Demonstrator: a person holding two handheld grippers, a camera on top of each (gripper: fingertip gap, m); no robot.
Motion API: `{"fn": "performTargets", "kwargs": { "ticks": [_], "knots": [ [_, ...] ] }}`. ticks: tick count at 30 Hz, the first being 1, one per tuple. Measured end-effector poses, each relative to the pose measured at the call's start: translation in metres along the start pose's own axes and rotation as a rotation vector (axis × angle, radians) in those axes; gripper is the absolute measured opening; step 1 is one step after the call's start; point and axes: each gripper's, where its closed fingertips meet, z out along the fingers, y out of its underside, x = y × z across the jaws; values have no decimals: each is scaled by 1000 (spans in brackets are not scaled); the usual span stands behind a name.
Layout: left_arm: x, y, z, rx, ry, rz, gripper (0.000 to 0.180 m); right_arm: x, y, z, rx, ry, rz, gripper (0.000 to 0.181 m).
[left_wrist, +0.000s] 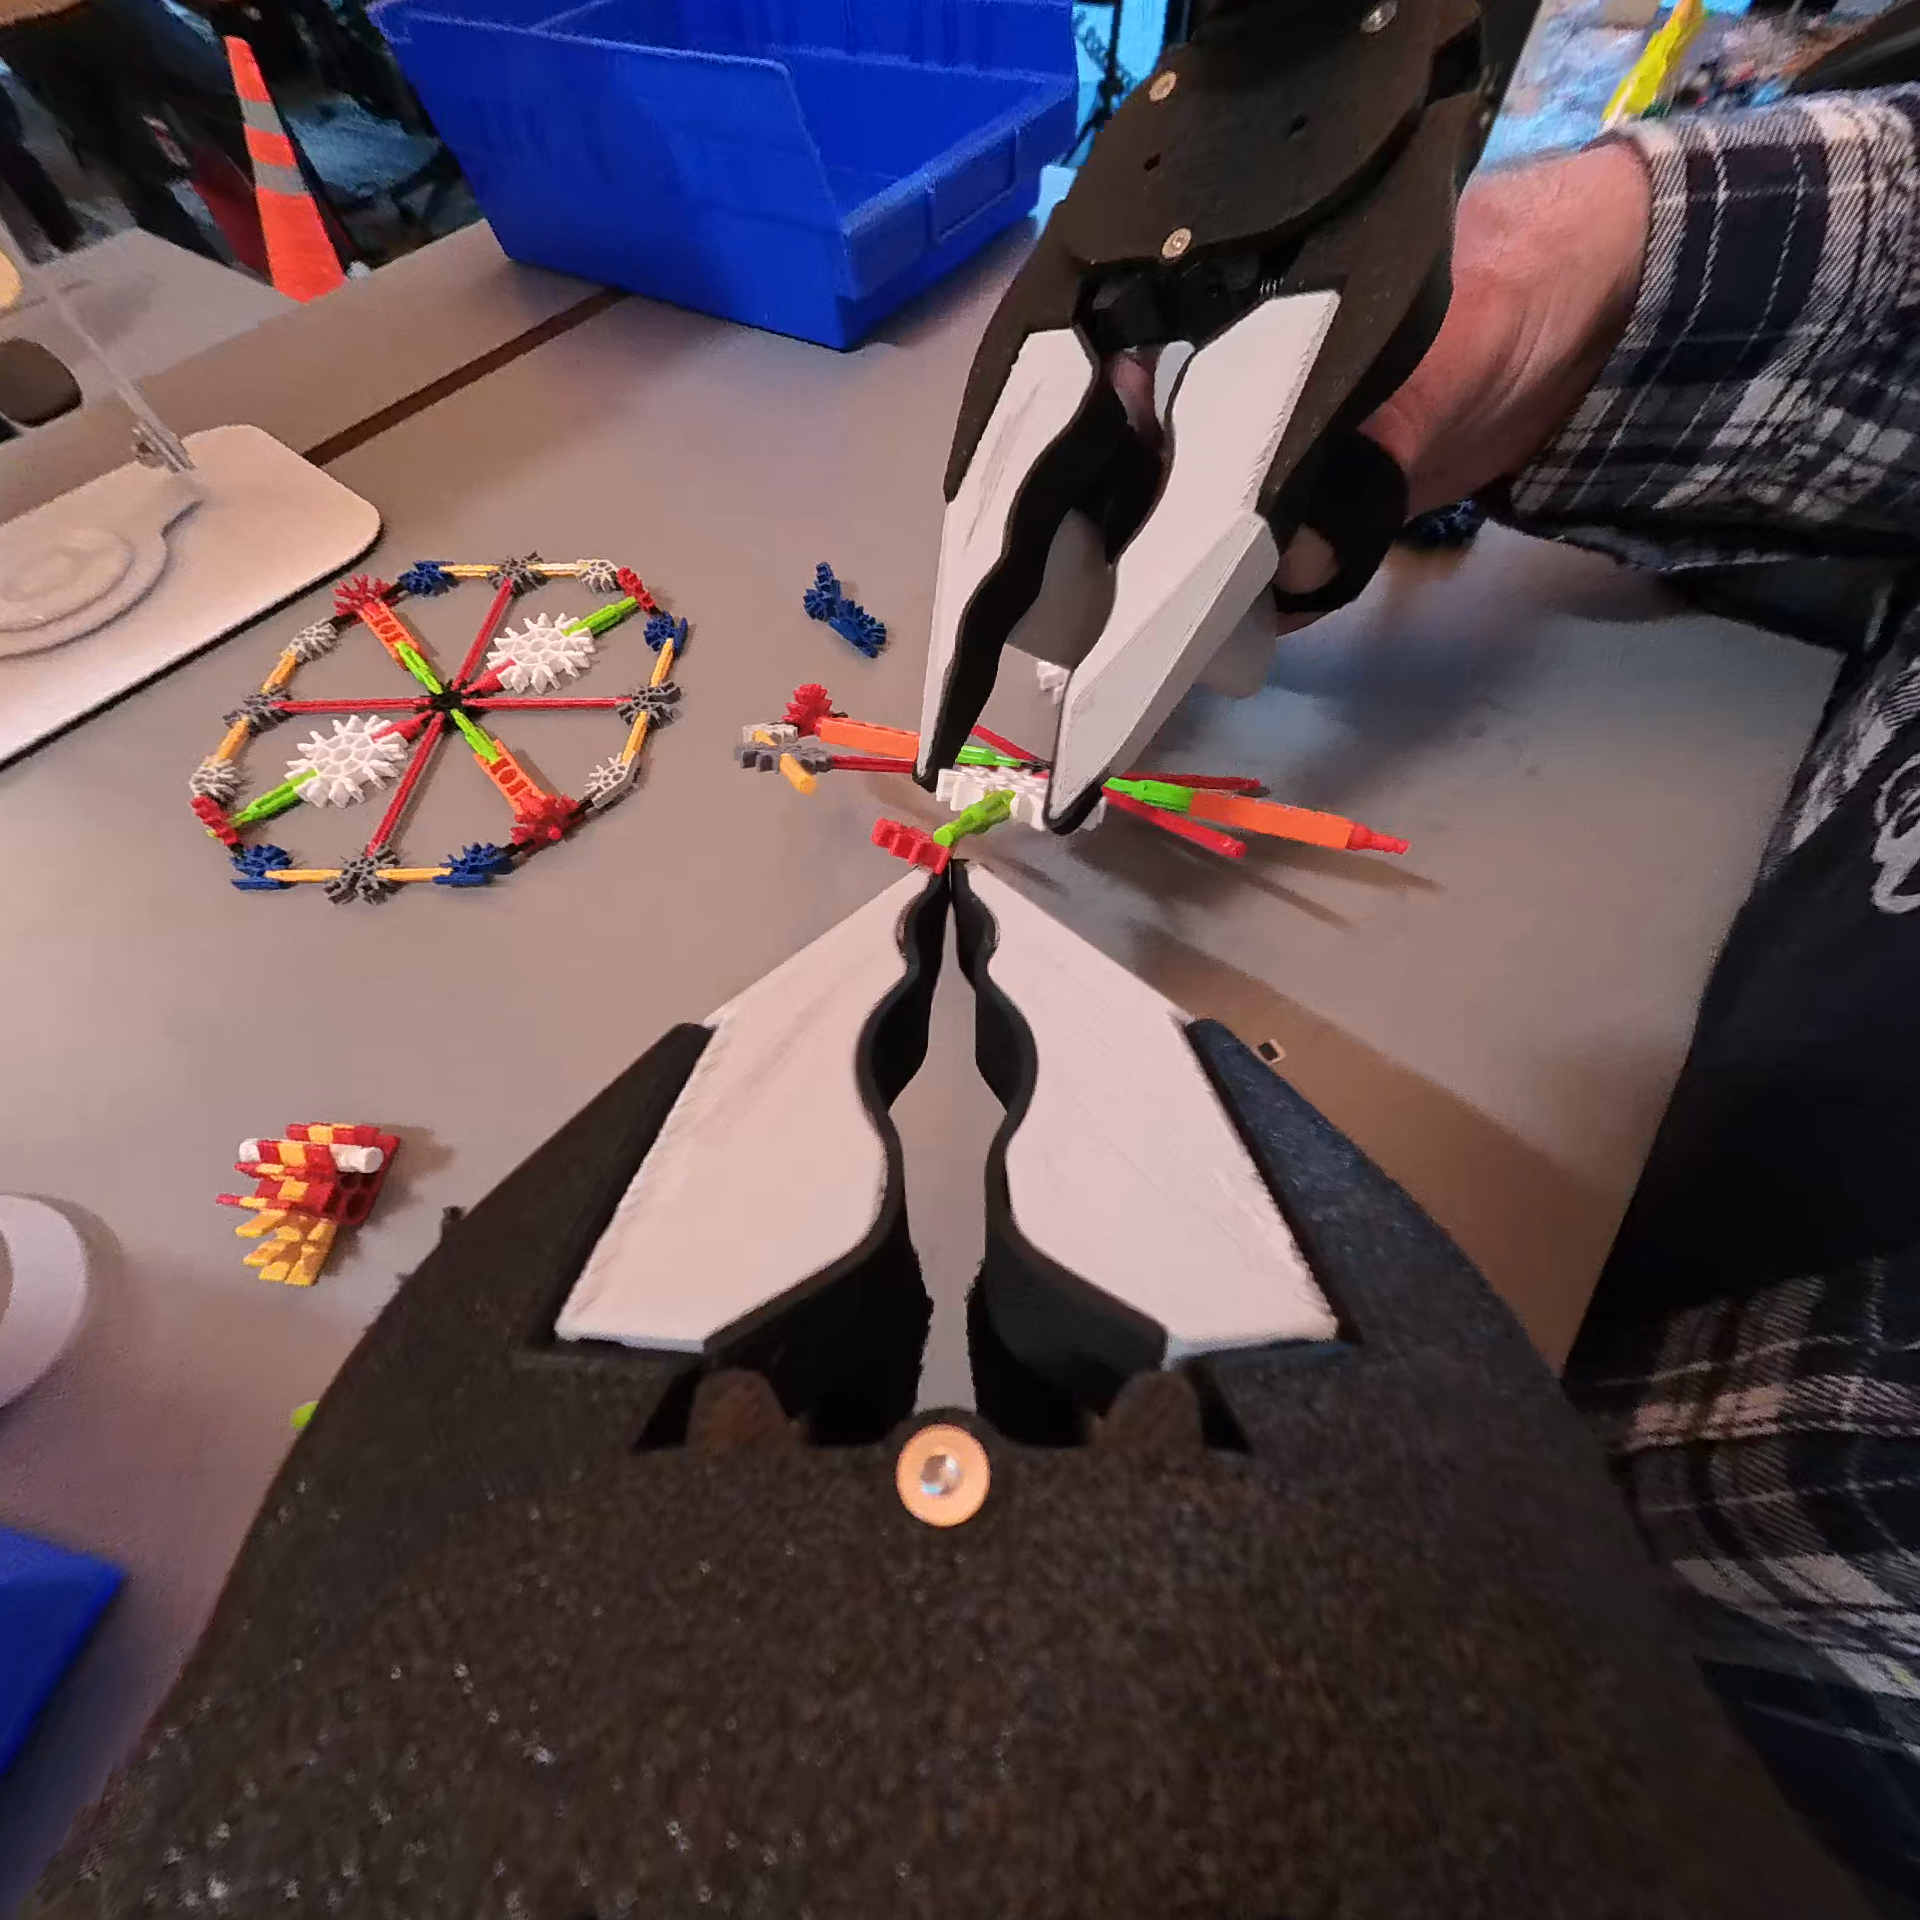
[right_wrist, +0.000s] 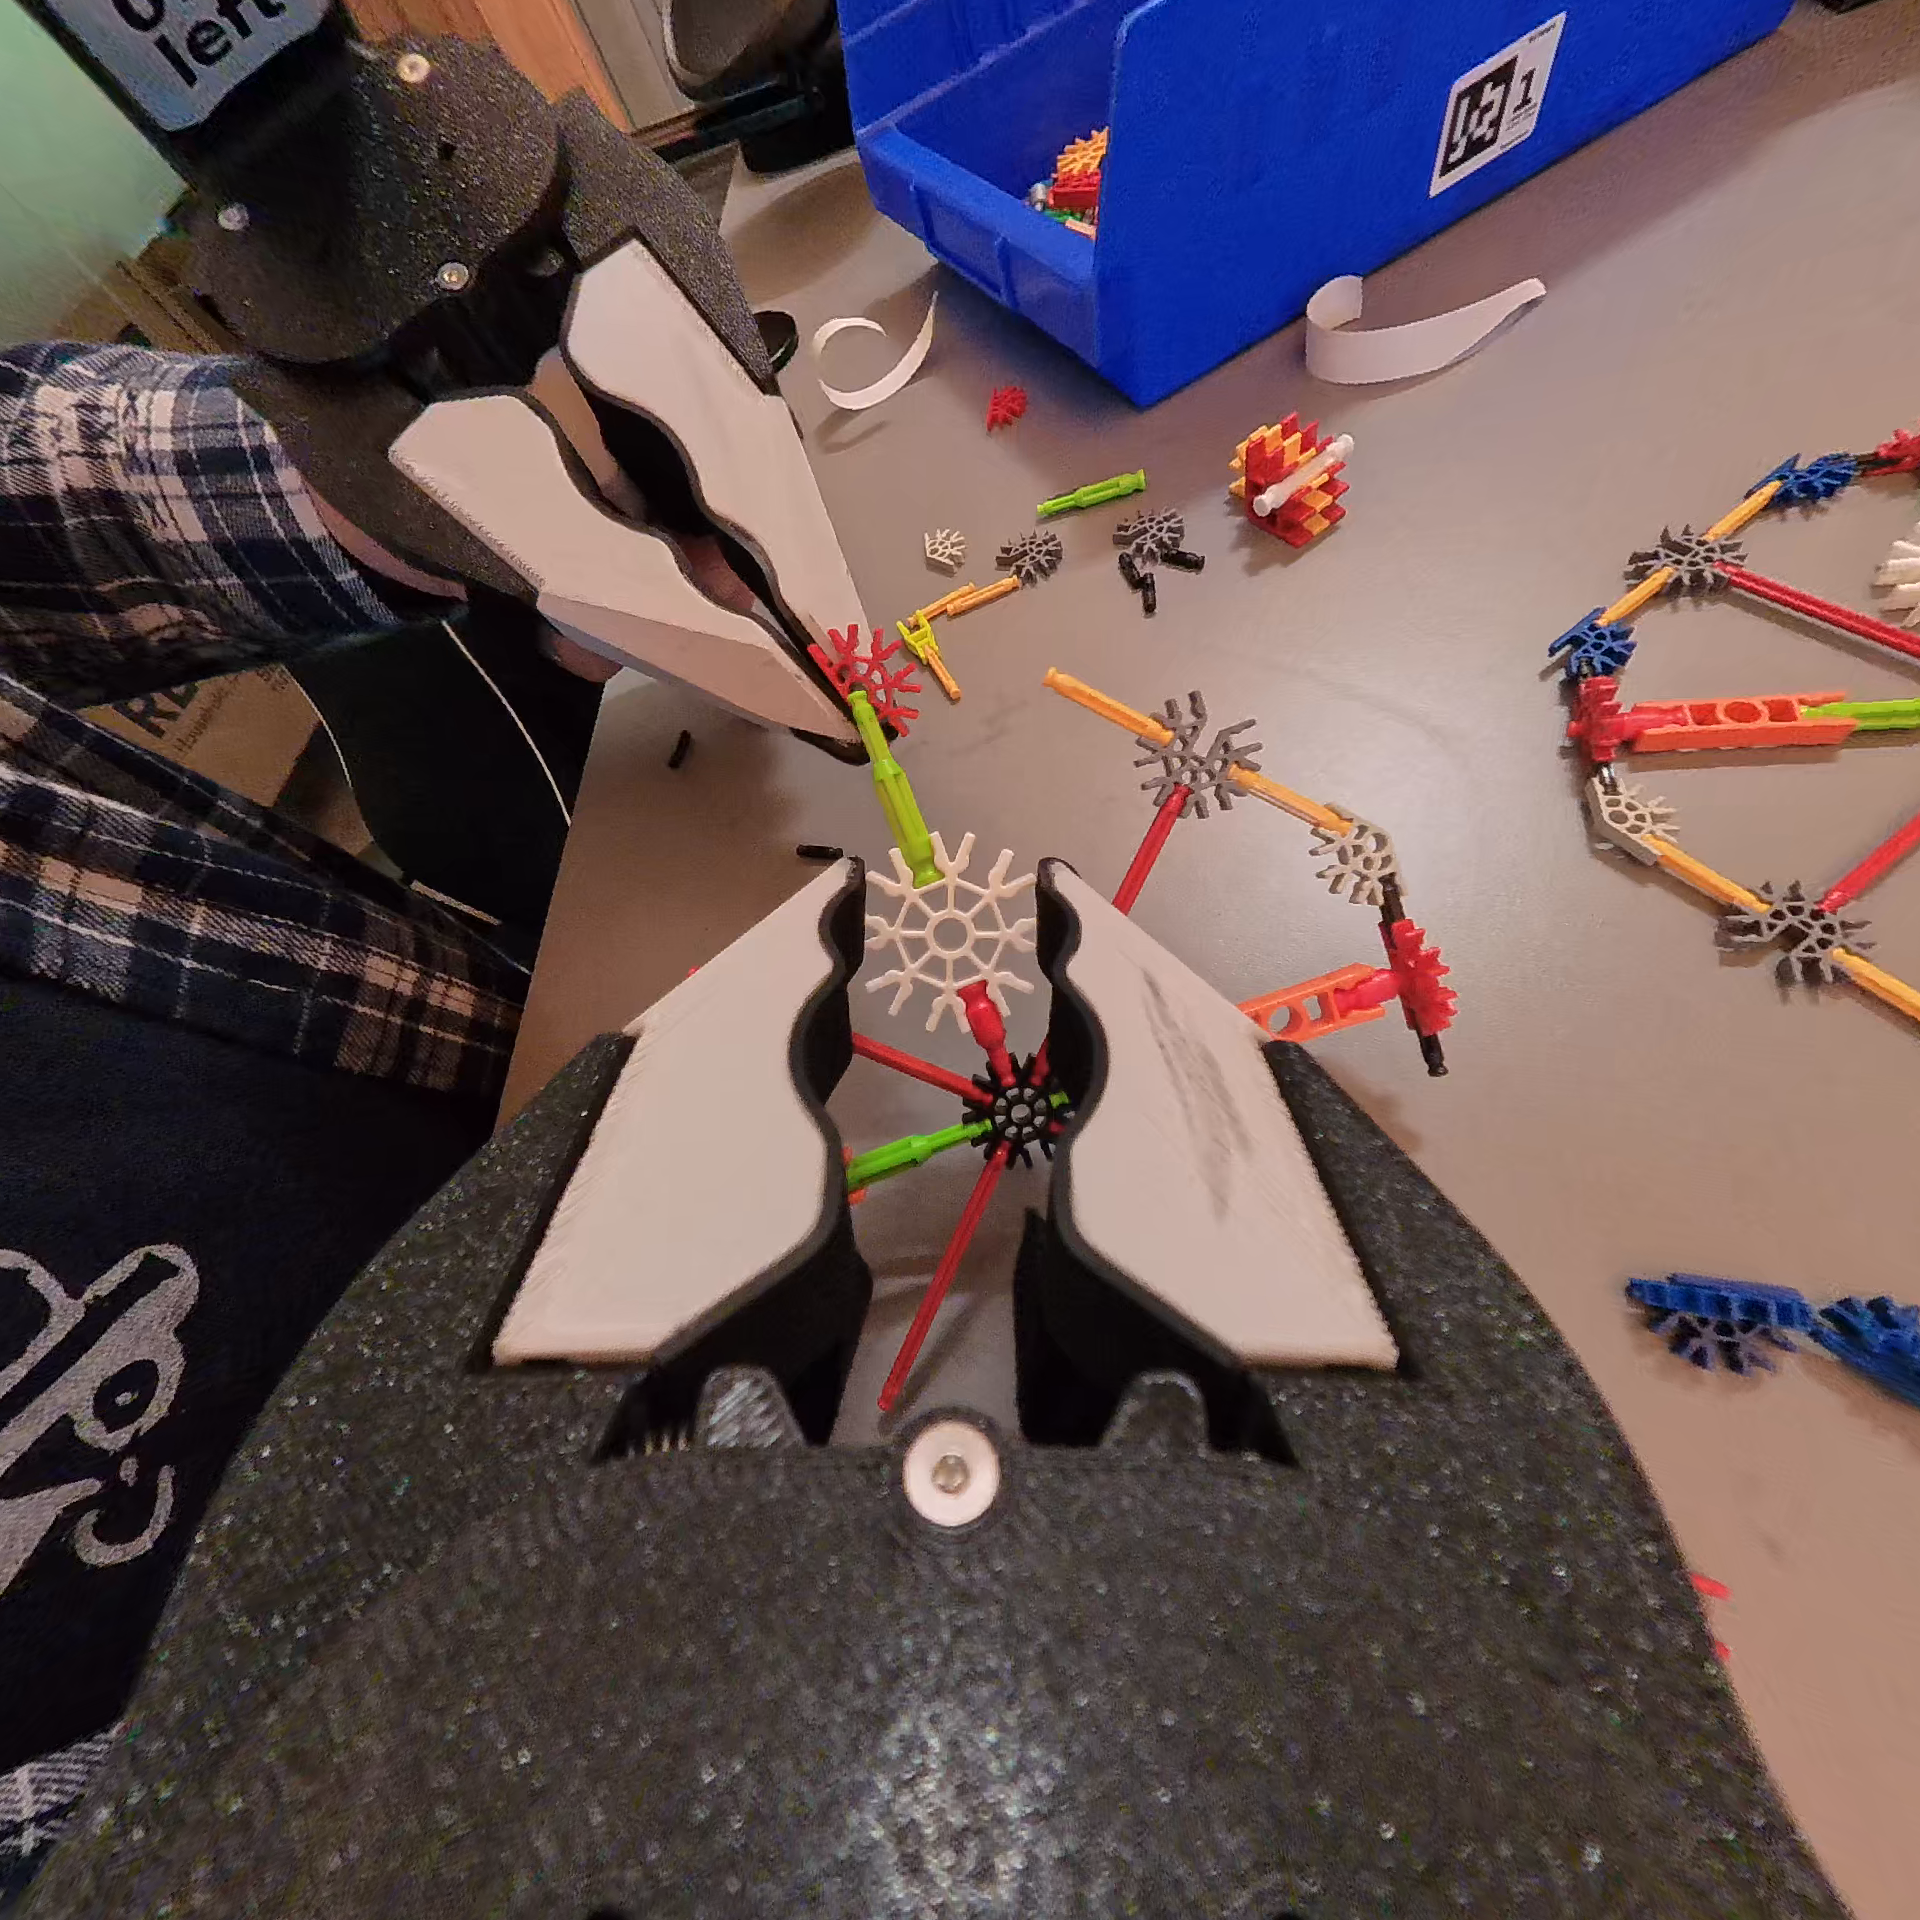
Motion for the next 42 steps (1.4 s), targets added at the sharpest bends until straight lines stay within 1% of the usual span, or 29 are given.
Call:
{"fn": "performTargets", "kwargs": {
  "ticks": [10,27,42],
  "knots": [
    [5,7,4,-122,-78,225,0,3,3,1,-17,22,-13,31],
    [0,14,2,-187,-127,307,0,4,7,2,-46,35,-41,31],
    [0,16,4,-212,-165,344,0,6,10,0,-60,49,-52,31]
  ]
}}
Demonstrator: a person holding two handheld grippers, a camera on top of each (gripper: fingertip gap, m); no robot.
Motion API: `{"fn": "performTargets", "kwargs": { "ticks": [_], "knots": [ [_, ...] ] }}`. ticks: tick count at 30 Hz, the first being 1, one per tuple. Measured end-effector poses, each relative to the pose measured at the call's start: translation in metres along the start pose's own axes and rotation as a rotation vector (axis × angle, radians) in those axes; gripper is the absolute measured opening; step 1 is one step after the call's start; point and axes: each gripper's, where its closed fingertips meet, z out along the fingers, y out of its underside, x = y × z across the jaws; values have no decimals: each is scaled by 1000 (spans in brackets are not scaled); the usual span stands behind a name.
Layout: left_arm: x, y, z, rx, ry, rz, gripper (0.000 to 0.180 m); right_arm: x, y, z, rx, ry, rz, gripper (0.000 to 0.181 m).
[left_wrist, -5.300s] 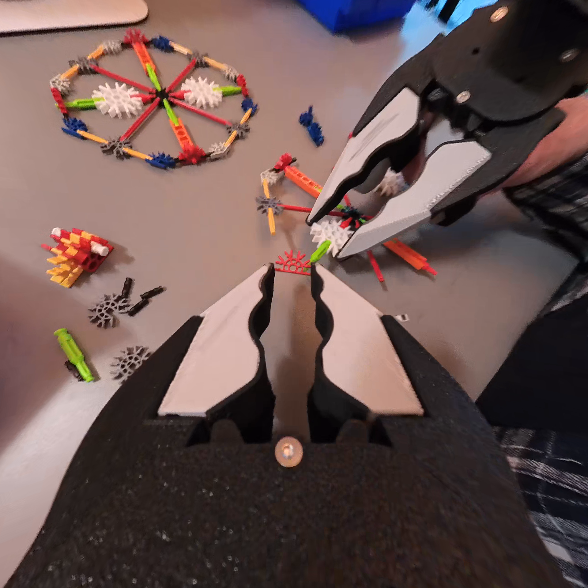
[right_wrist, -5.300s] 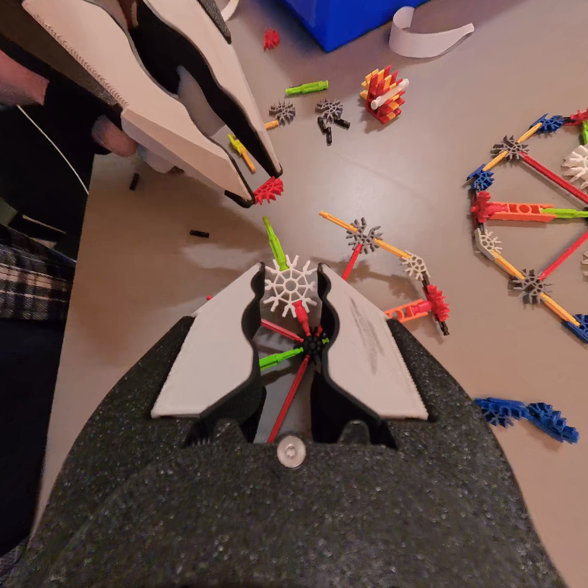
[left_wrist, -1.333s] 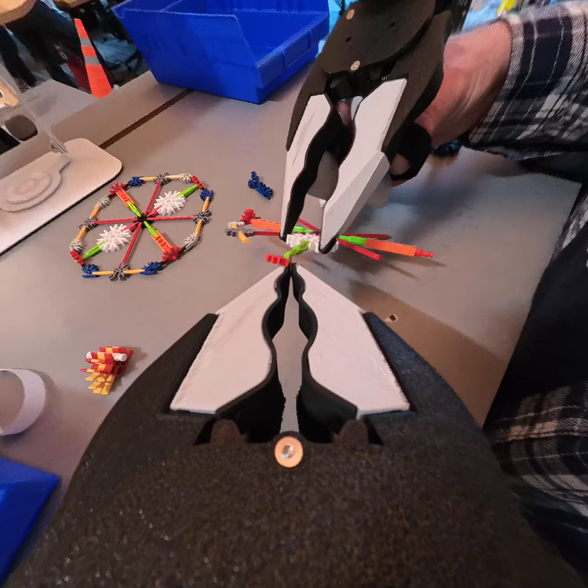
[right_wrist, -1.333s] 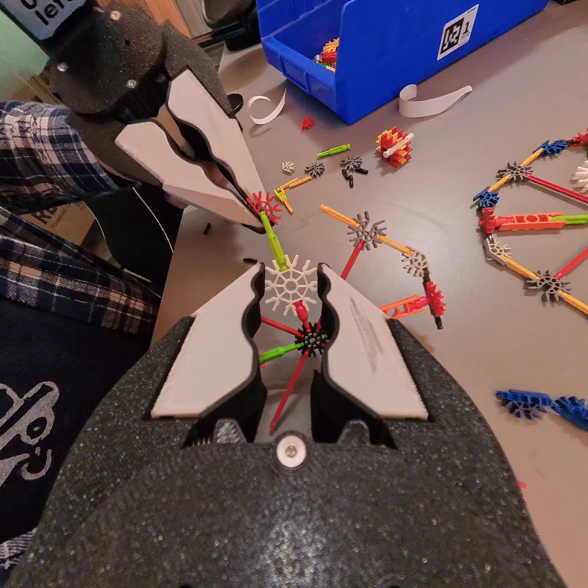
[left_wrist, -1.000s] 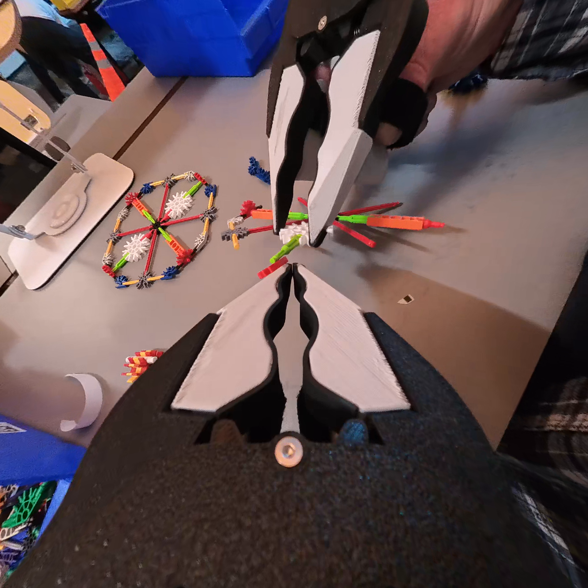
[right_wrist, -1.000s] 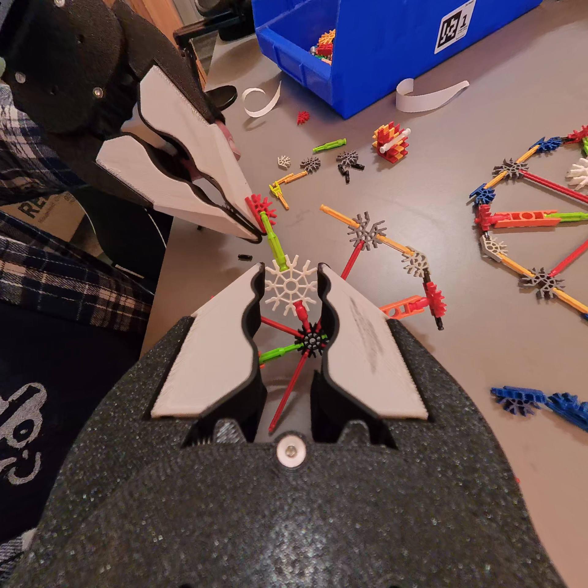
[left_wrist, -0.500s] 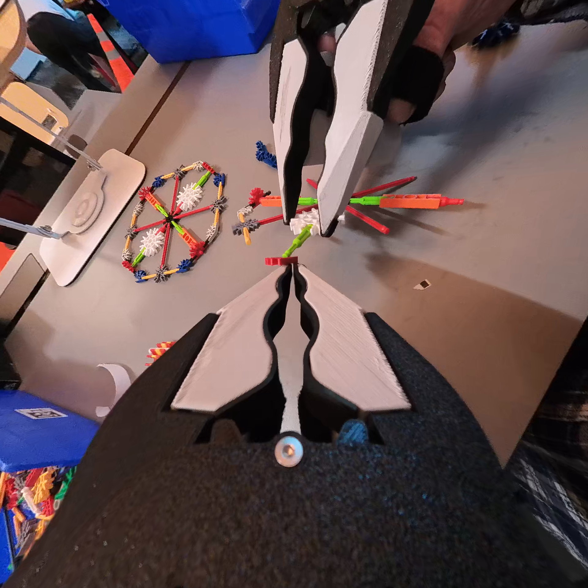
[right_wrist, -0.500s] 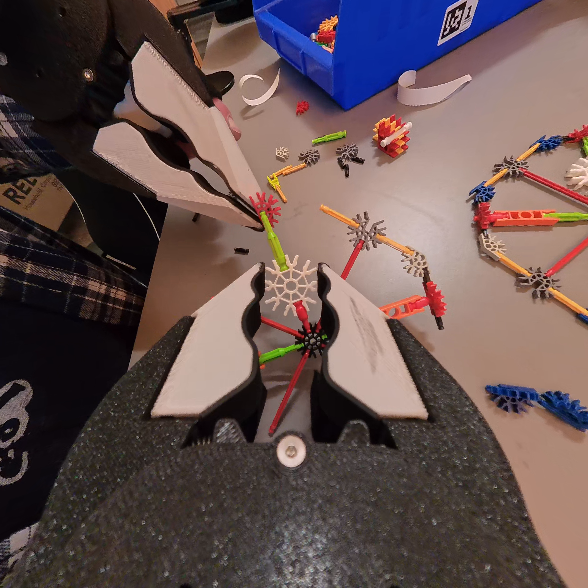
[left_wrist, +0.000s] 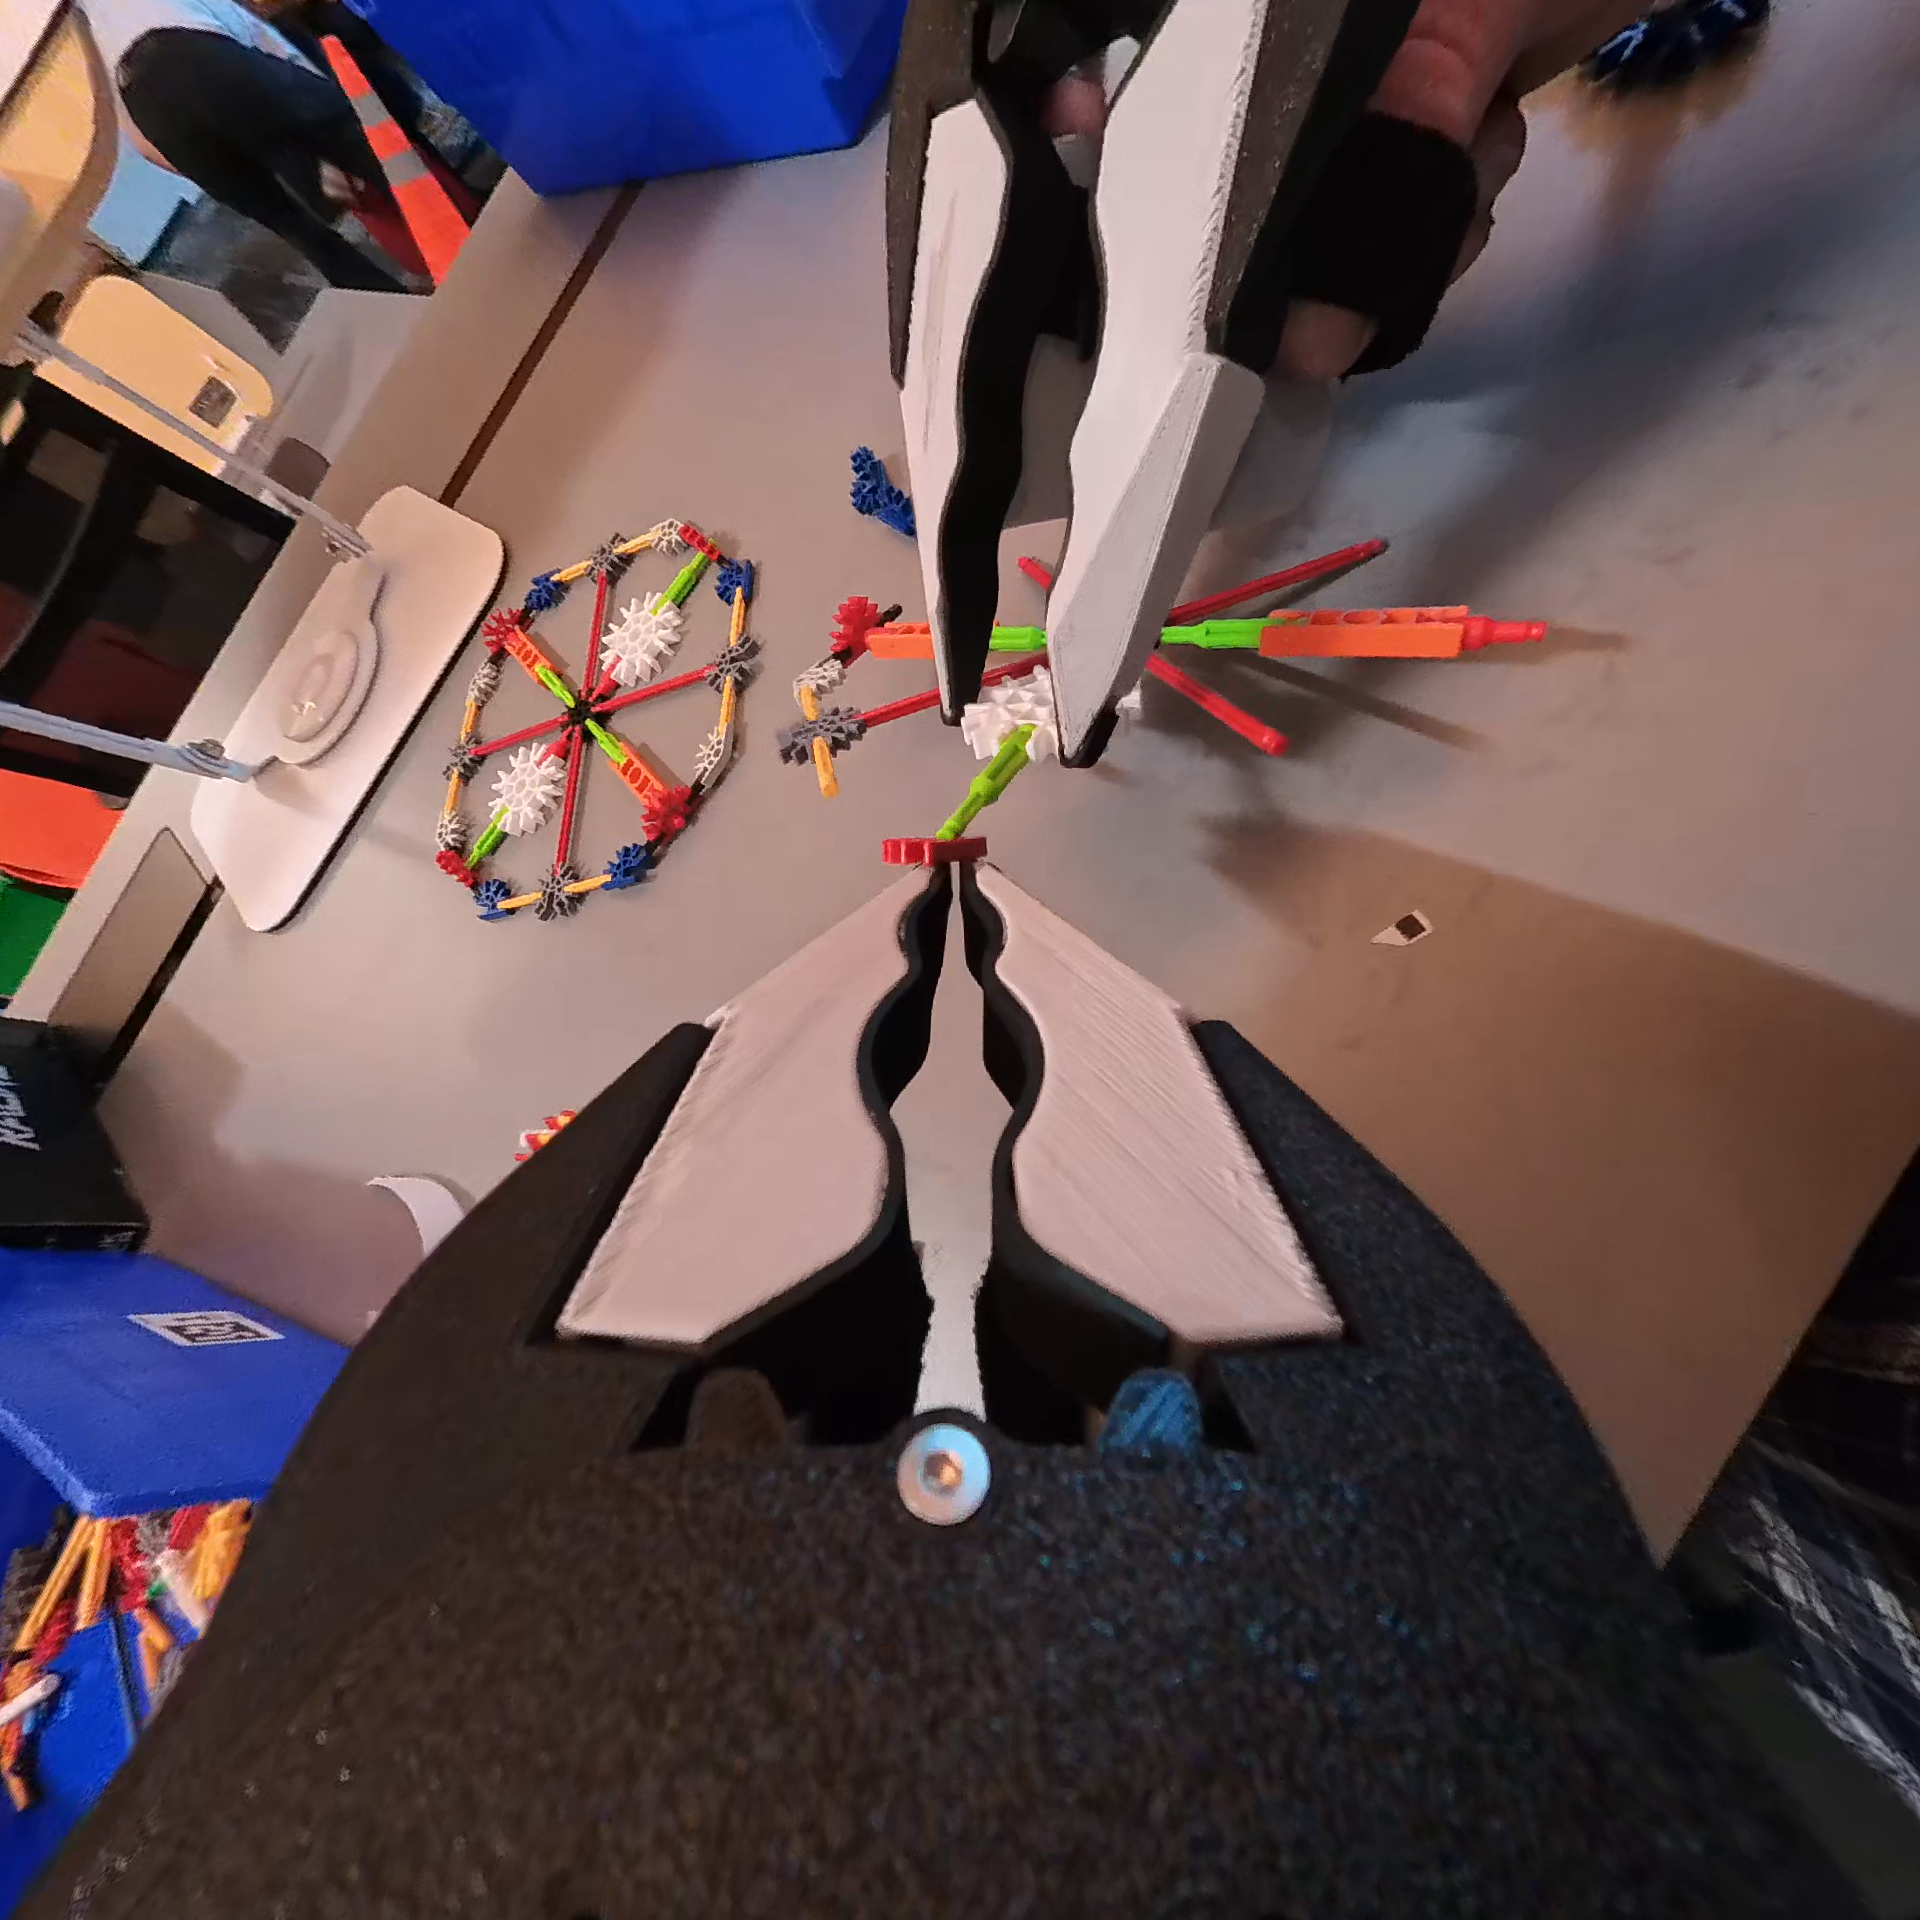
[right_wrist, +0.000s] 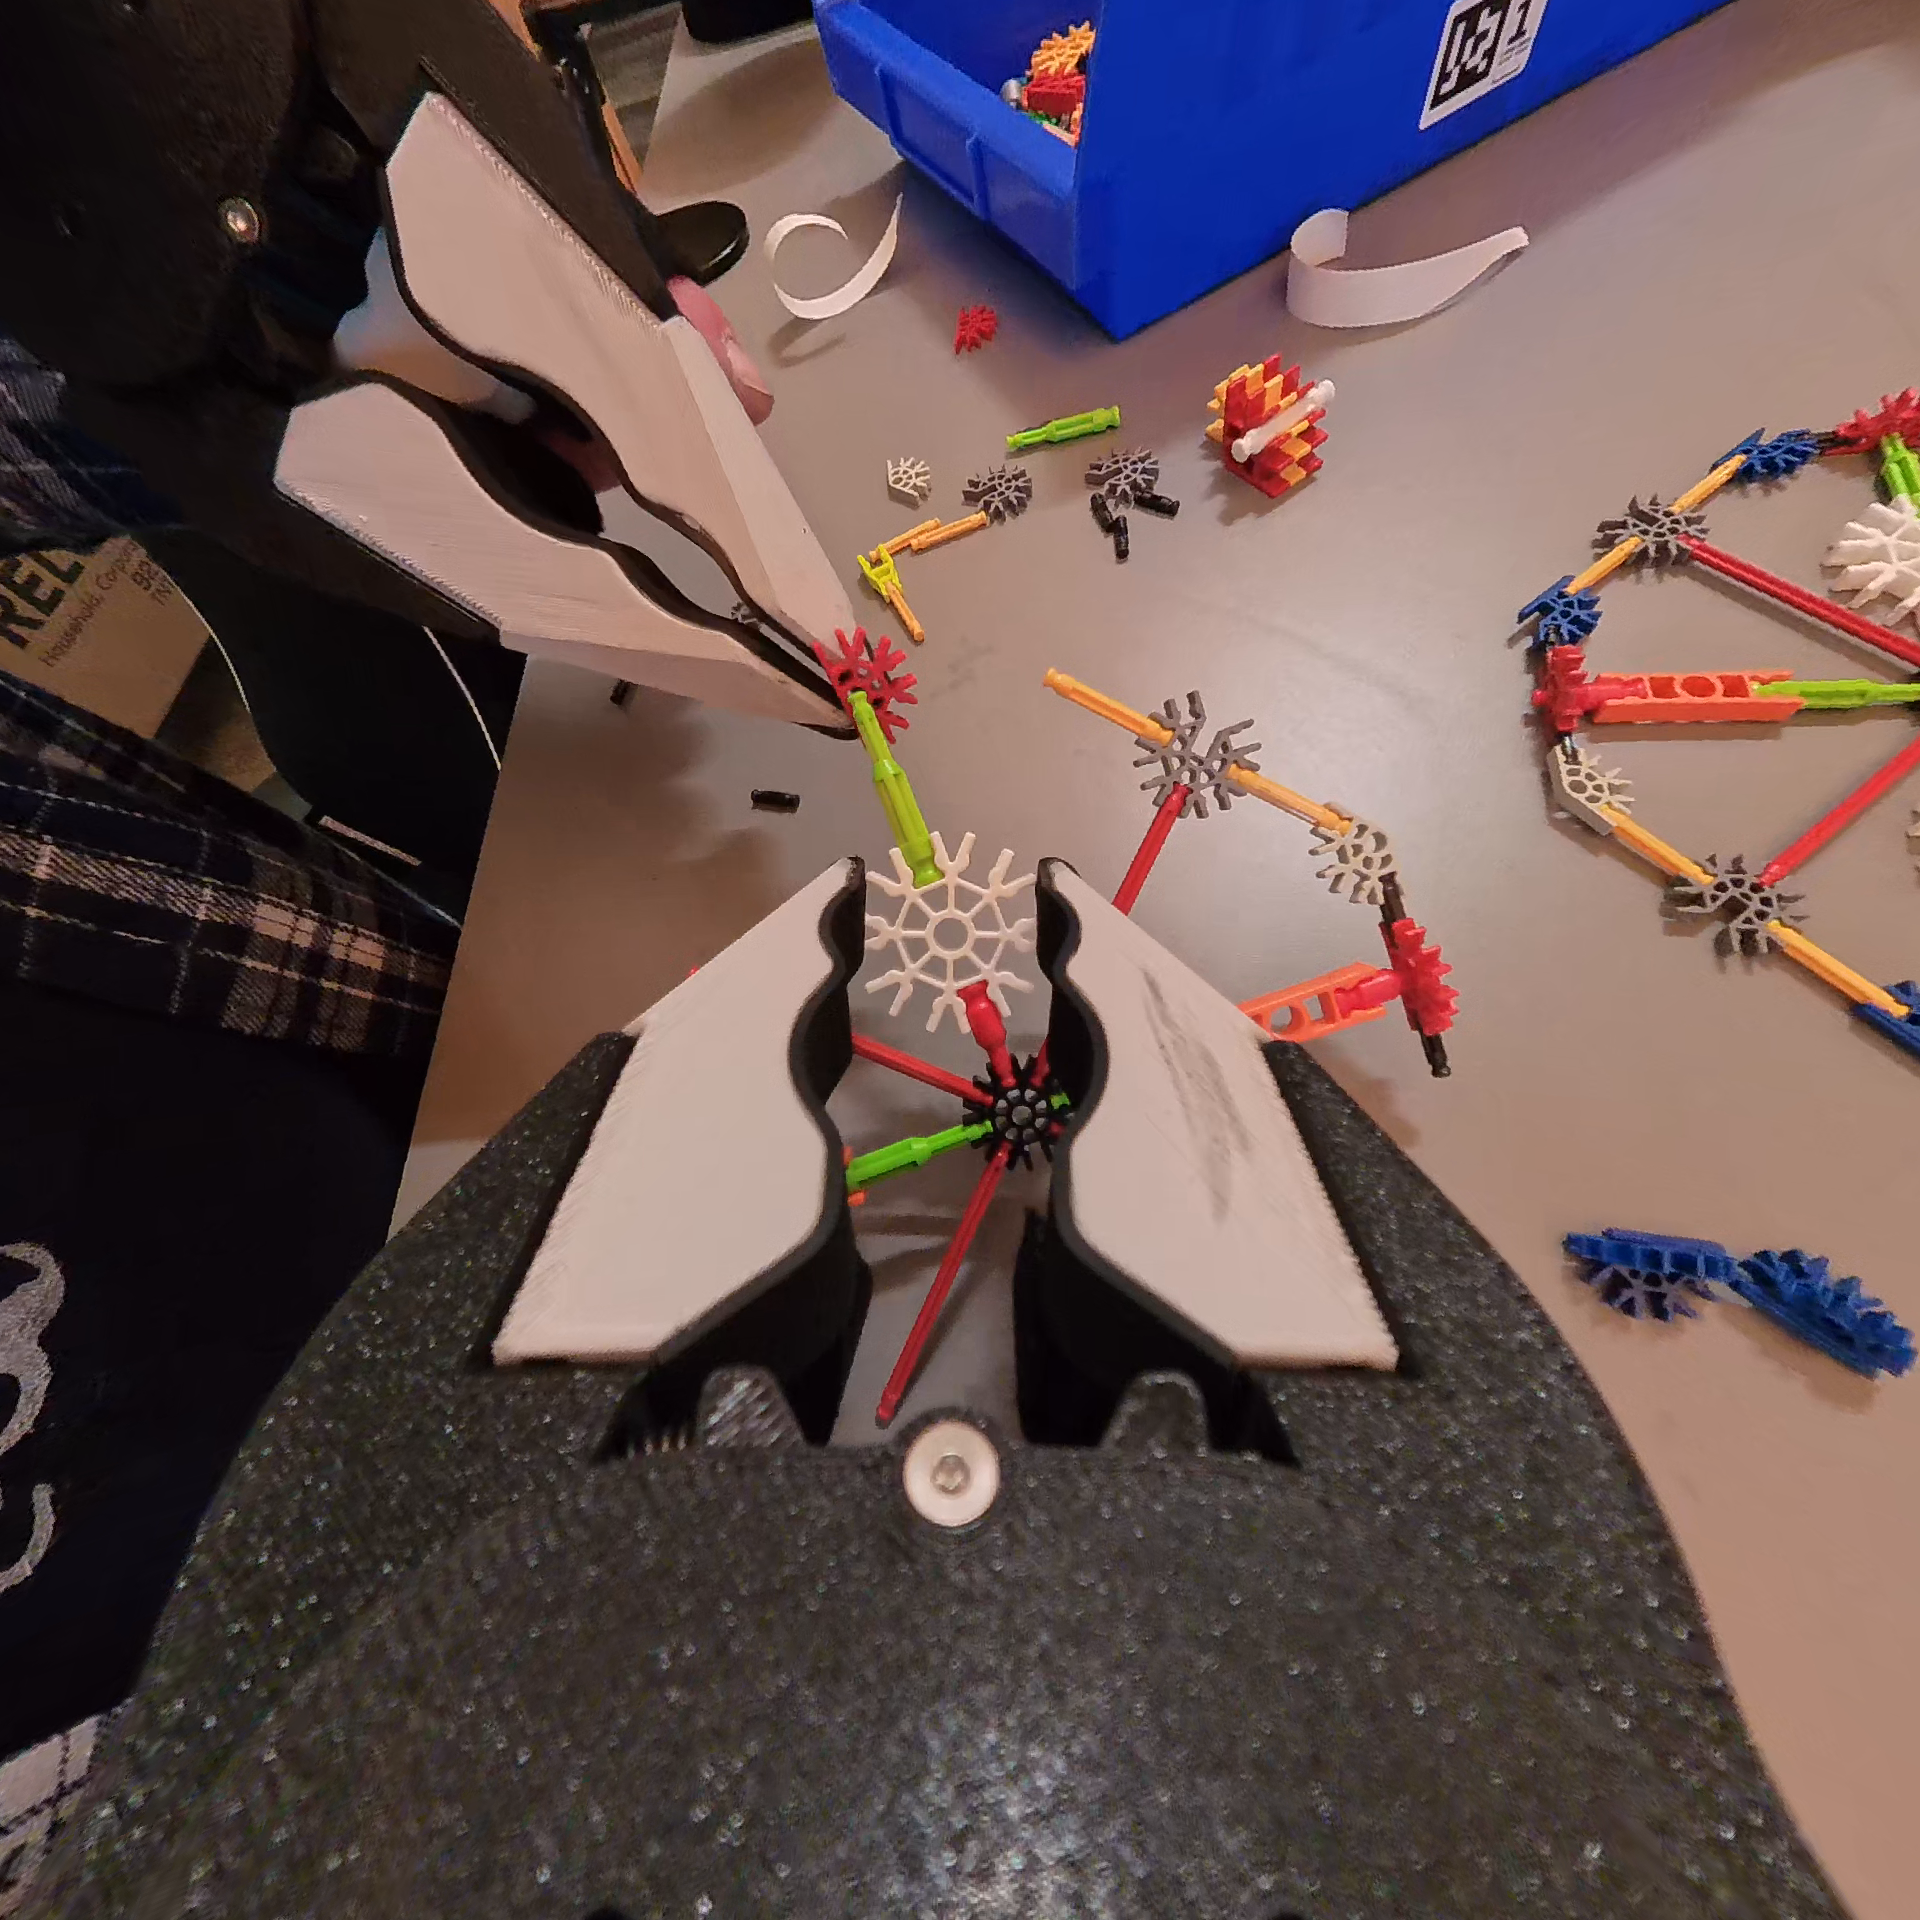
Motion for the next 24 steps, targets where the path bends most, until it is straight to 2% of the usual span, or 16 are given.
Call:
{"fn": "performTargets", "kwargs": {
  "ticks": [24],
  "knots": [
    [-2,4,5,-85,-80,156,1,3,2,1,-18,34,-14,31]
  ]
}}
